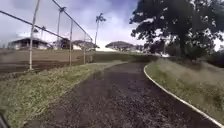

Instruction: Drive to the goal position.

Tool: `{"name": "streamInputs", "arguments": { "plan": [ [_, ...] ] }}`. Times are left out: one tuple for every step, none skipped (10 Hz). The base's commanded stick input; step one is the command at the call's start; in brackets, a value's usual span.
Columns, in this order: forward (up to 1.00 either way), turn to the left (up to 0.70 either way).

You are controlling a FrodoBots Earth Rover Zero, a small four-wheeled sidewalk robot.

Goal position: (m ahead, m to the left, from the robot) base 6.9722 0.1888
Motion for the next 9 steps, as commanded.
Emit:
{"name": "streamInputs", "arguments": {
  "plan": [
    [0.50,0.00],
    [0.50,0.00],
    [0.50,-0.18],
    [0.50,-0.46],
    [0.50,-0.50],
    [0.50,-0.50],
    [0.50,-0.50],
    [0.50,-0.50],
    [0.50,-0.47]
  ]
}}
